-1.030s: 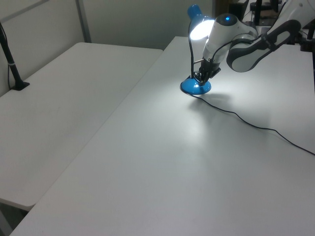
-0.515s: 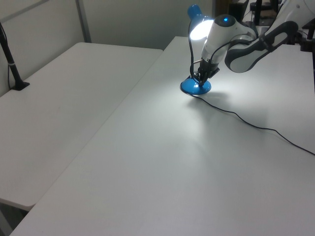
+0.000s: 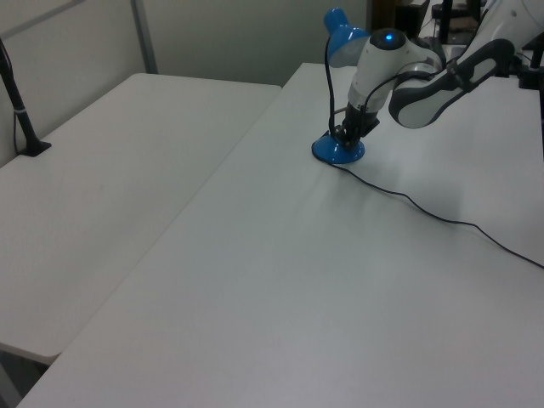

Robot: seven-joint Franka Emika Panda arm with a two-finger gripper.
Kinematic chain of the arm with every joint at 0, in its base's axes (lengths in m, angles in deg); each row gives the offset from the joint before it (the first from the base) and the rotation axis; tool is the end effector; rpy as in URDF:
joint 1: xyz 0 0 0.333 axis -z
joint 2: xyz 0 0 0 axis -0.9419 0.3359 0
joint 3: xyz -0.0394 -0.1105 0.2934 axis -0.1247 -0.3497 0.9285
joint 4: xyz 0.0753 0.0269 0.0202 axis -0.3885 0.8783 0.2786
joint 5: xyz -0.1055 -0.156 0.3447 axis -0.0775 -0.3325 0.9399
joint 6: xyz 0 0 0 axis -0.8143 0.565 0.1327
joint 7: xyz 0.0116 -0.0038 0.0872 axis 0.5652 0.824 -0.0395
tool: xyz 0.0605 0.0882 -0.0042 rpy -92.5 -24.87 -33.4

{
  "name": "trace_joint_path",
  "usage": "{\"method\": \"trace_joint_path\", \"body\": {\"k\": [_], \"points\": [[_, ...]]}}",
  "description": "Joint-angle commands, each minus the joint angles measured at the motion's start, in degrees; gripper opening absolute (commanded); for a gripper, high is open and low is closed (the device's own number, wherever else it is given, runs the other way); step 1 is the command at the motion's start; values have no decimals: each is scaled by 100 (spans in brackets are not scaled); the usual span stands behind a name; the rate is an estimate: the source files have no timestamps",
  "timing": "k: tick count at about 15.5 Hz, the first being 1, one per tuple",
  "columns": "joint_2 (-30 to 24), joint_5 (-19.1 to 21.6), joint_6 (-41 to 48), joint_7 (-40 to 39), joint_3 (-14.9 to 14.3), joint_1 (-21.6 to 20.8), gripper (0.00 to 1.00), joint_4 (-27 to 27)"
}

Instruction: Turn off the lamp

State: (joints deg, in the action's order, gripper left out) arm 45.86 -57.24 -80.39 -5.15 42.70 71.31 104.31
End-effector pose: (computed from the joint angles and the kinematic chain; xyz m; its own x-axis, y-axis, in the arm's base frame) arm 0.6597 -0.0645 0.3215 0.7133 -0.5534 0.4301 -0.6250 -0.7799 0.0329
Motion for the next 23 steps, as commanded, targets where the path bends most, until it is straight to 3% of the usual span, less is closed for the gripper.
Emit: {"method": "trace_joint_path", "body": {"k": [1,5,9,13,14,15,17,19,20,21,22,23], "points": [[11,-237,-122,190,56,38,0,215],[-85,-272,-113,181,92,73,0,242],[-761,-272,-8,102,302,90,0,759],[-1587,-106,842,-397,530,64,0,989],[-1789,191,1175,-739,583,38,0,1024],[-2009,985,1753,-1682,610,12,0,963],[-2247,2043,2720,-3152,610,11,0,604],[-2336,2364,3688,-3868,558,11,0,113],[-2336,2373,4040,-4054,505,11,4,-107],[-2345,2373,4296,-4395,444,11,16,-240],[-2354,2373,4508,-4964,408,3,36,-328],[-2371,2391,4710,-5596,330,3,66,-442]]}}
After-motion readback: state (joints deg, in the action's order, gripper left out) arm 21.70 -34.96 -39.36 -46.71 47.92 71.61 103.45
